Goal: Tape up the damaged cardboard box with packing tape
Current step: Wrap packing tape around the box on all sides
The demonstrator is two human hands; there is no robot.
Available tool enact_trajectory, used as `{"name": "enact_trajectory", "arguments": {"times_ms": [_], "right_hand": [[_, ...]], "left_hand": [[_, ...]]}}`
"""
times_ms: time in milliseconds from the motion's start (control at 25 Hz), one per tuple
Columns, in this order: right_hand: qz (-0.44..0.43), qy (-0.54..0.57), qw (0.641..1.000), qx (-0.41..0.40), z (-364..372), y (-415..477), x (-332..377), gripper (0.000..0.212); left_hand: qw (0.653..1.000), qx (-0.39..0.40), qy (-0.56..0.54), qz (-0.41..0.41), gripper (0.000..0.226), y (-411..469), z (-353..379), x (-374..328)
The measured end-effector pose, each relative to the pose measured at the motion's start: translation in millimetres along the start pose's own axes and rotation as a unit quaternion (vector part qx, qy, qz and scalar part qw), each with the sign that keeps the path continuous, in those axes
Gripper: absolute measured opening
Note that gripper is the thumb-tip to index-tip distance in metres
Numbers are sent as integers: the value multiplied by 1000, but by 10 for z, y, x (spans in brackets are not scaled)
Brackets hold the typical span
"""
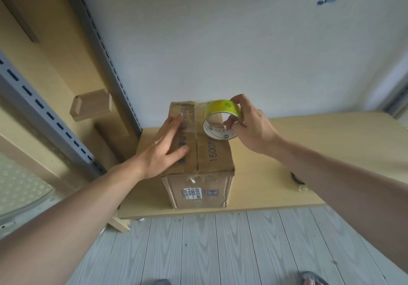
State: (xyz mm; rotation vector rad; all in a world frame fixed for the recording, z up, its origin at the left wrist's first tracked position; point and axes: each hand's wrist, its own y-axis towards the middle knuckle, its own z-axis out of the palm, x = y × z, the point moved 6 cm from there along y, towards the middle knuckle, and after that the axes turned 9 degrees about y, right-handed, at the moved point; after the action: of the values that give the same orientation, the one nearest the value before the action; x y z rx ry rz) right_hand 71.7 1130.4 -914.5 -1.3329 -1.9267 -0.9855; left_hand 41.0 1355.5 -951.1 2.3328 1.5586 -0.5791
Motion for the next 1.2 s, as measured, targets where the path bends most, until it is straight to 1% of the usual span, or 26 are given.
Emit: {"name": "enact_trajectory", "arguments": {"times_ms": [120,160,200,280,360,400,520,600,640,720,760,840,920,1000,1080,1200], "right_hand": [[-12,-18,1000,-23,-244,56,35,42],[-19,-54,998,-30,-380,48,-20,41],[-23,-113,993,-23,-503,10,-121,39],[1,-227,973,30,-640,-142,-381,36],[32,-272,958,82,-595,-265,-610,31],[37,-276,957,86,-558,-273,-674,29],[32,-260,962,73,-458,-275,-789,26],[43,-228,969,82,-280,-357,-929,22],[61,-207,972,93,-146,-417,-1000,18],[97,-172,974,110,104,-488,-1081,14],[103,-164,975,108,169,-482,-1092,12],[98,-159,977,99,202,-427,-1098,12],[101,-159,978,92,163,-413,-1133,13],[111,-154,978,84,136,-446,-1166,14],[114,-131,983,68,137,-480,-1115,14],[82,-114,990,18,35,-461,-976,21]], "left_hand": [[1000,3,7,-8,87,10,55,86],[1000,7,15,-16,87,8,59,120],[1000,11,18,-21,86,7,61,146],[1000,20,18,-3,85,31,85,114],[999,20,26,25,87,65,119,50],[999,20,26,30,90,78,129,49],[999,33,33,24,94,75,84,52],[995,54,89,-7,101,79,35,-65],[987,74,131,-46,110,107,30,-166],[960,120,197,-157,132,215,80,-418],[946,130,221,-199,140,289,150,-577],[928,127,249,-247,149,413,291,-854],[928,119,227,-270,149,521,406,-963],[939,102,182,-272,141,579,453,-944],[956,67,127,-257,132,545,398,-846],[974,17,46,-221,119,476,305,-725]]}}
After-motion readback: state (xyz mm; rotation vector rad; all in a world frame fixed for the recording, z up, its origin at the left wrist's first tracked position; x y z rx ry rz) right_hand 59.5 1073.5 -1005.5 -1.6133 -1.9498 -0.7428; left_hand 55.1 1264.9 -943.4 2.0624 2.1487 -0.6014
